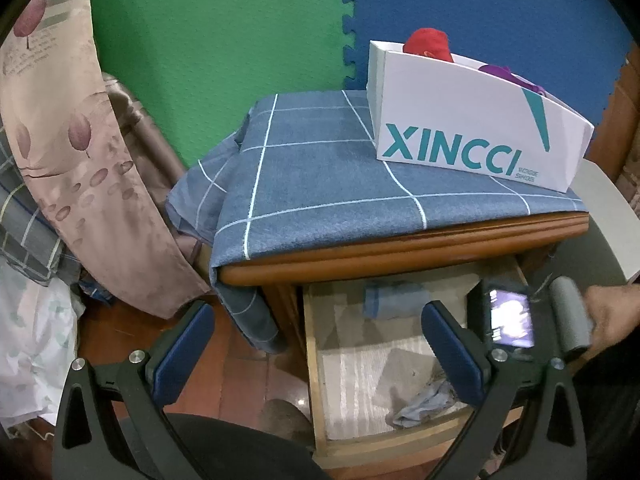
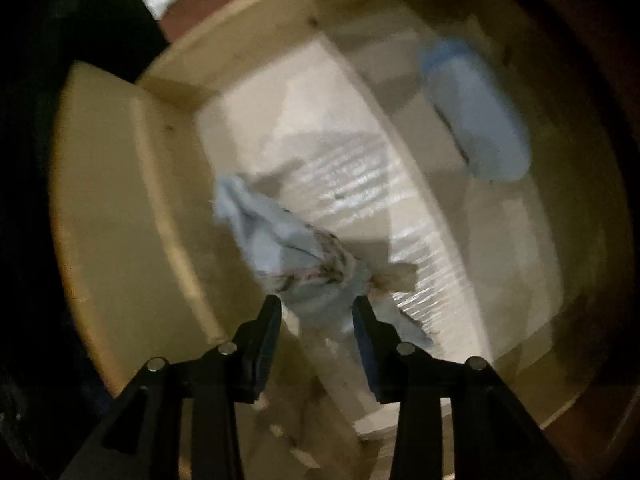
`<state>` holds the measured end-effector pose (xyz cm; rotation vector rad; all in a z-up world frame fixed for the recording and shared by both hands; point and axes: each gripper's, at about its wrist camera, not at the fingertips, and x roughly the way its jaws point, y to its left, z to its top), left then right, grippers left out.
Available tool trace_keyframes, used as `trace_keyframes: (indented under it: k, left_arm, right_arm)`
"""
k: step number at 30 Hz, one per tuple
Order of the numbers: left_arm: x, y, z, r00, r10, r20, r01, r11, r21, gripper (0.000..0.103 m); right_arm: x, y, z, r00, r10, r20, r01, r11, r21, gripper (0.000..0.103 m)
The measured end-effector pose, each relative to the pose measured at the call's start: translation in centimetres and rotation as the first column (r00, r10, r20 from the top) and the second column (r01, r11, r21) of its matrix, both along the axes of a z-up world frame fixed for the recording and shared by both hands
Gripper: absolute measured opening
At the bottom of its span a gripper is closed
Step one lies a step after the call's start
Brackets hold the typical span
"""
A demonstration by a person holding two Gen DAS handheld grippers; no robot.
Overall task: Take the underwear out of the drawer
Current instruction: 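Move the open right tool down into the drawer over the light-blue sock, then lower the left tool into the drawer and close it on the floral underwear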
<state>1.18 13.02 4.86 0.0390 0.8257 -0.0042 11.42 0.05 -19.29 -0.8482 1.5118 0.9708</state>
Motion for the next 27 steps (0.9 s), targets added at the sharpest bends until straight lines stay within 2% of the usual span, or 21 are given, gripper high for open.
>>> trace_keyframes:
  k: [4,7,8,9,10,12,13,15,17,19,22,24,25,27]
  left_arm:
    - [0.1,-0.2,-0.2,1.0,-0.006,-0.006,0.007,1.0,0.008,0.102]
    - [0.2,-0.3,-0.3,1.0,-0.006,-0.009,0.006,1.0,0.01,0.102]
    - [0.2,-0.3,-0.3,1.0,-0.006,-0.009,0.006,1.0,0.009,0.102]
    - [0.2,-0.3,-0.3,1.0,-0.006,-0.011,0.006,1.0,0.01,0.102]
    - [0.2,-0.3,-0.3,1.0,-0.006,-0.013,0.006,1.0,0.013,0.102]
    - [0.2,-0.4,-0.5,1.0,-0.011,-0.02,0.011,1.0,0.022,0.102]
    - [0.2,-0.5,-0.6,1.0,-0.016,-0.023,0.016,0.999,0.028,0.102]
    - [0.3,-0.9,-0.9,0.998,-0.045,-0.042,0.047,0.998,0.042,0.102]
    - [0.5,-1.6,-1.7,0.989,-0.119,-0.094,0.123,0.992,0.039,0.102]
    - [0.9,-2.7,-2.9,0.962,-0.215,-0.171,0.219,0.976,0.007,0.102]
    - [1.8,-5.1,-5.6,0.875,-0.36,-0.324,0.363,0.93,-0.056,0.102]
    - [2.4,-7.2,-7.5,0.818,-0.408,-0.406,0.43,0.902,-0.039,0.102]
    - [2.7,-8.3,-8.3,0.8,-0.425,-0.425,0.462,0.886,-0.016,0.102]
    - [3.1,-10.4,-9.1,0.781,-0.462,-0.421,0.525,0.85,0.041,0.102]
  right_arm:
    - [0.3,0.5,-1.6,0.997,-0.072,-0.036,0.073,0.997,0.035,0.038]
    - [0.3,0.8,-1.4,0.989,-0.139,0.057,0.133,0.987,0.093,0.038]
    - [0.7,1.0,-0.2,0.977,-0.184,0.104,0.167,0.974,0.157,0.038]
    - [1.1,0.8,1.2,0.967,-0.226,0.114,0.196,0.953,0.23,0.04]
    - [1.2,0.7,1.7,0.971,-0.23,0.059,0.21,0.947,0.241,0.039]
    - [0.5,0.3,2.9,0.979,-0.193,0.065,0.175,0.961,0.213,0.04]
    - [0.0,0.0,3.7,0.981,-0.169,0.091,0.149,0.969,0.199,0.041]
    - [0.3,-1.9,6.8,0.965,-0.205,0.161,0.168,0.962,0.217,0.041]
    - [0.0,-3.8,10.2,0.949,-0.19,0.25,0.132,0.963,0.233,0.041]
    - [-0.8,-5.4,13.4,0.948,-0.157,0.277,0.085,0.963,0.256,0.041]
    - [-2.1,-8.1,17.8,0.948,-0.131,0.291,0.042,0.955,0.295,0.044]
    - [-2.7,-9.8,20.2,0.941,-0.156,0.299,0.056,0.946,0.318,0.048]
    - [-2.7,-10.7,21.3,0.936,-0.186,0.297,0.079,0.938,0.338,0.048]
    - [-2.3,-13.0,23.7,0.92,-0.26,0.293,0.13,0.908,0.399,0.049]
